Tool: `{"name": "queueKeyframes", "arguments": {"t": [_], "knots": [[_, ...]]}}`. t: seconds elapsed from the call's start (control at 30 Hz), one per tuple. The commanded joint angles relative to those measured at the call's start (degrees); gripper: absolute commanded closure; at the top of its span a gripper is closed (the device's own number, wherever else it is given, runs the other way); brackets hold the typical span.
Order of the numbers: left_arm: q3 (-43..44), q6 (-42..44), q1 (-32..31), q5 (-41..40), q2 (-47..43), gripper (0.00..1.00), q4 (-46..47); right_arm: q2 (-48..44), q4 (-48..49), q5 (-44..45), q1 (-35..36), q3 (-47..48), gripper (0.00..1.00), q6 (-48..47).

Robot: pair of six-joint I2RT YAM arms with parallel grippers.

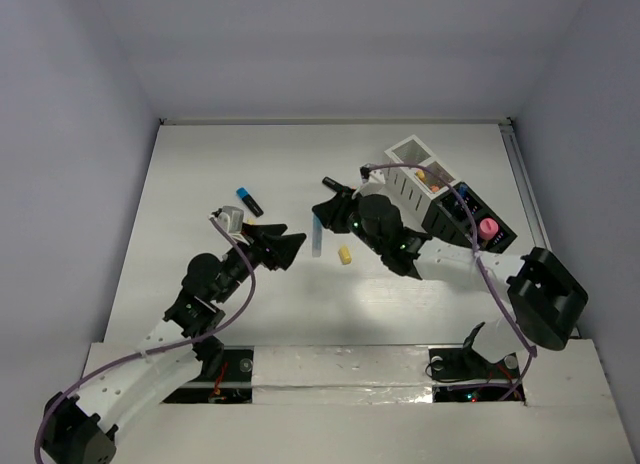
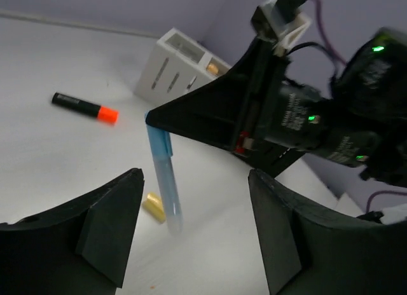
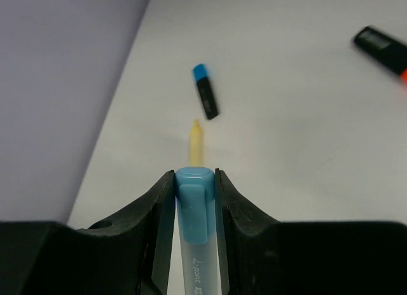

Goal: Sort the stationery into containers
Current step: Place the pen in the storage box.

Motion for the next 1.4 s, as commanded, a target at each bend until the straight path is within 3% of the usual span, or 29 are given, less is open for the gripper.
{"name": "queueKeyframes", "arguments": {"t": [0.0,0.27,0.4,0.57,0.97,1.17,1.37], "knots": [[1.4,0.1,0.2,-1.0,-0.6,0.36,8.3,-1.3,-4.5,0.0,-5.6,4.9,1.00,-2.9],[-0.4,1.5,0.2,-0.2,-2.4,0.19,7.7,-6.6,-7.4,1.8,-23.9,10.9,1.00,-10.6],[-1.9,2.3,0.2,-1.5,-2.5,0.17,7.9,-9.1,-10.1,10.2,-29.8,9.8,1.00,-16.9],[-2.7,3.3,0.2,-1.2,-3.1,0.17,7.8,-10.6,-8.8,12.0,-38.5,8.1,1.00,-22.4],[-3.5,3.4,0.2,-1.8,-2.7,0.17,7.9,-0.4,-1.1,11.2,-41.6,7.9,1.00,-29.4],[-3.6,3.1,0.2,-1.4,-2.7,0.18,8.4,-0.6,4.8,9.3,-41.6,3.1,0.99,-30.1],[-3.7,3.0,0.2,-1.2,-2.2,0.18,8.8,-3.3,5.7,5.5,-40.9,-0.8,0.68,-29.4]]}}
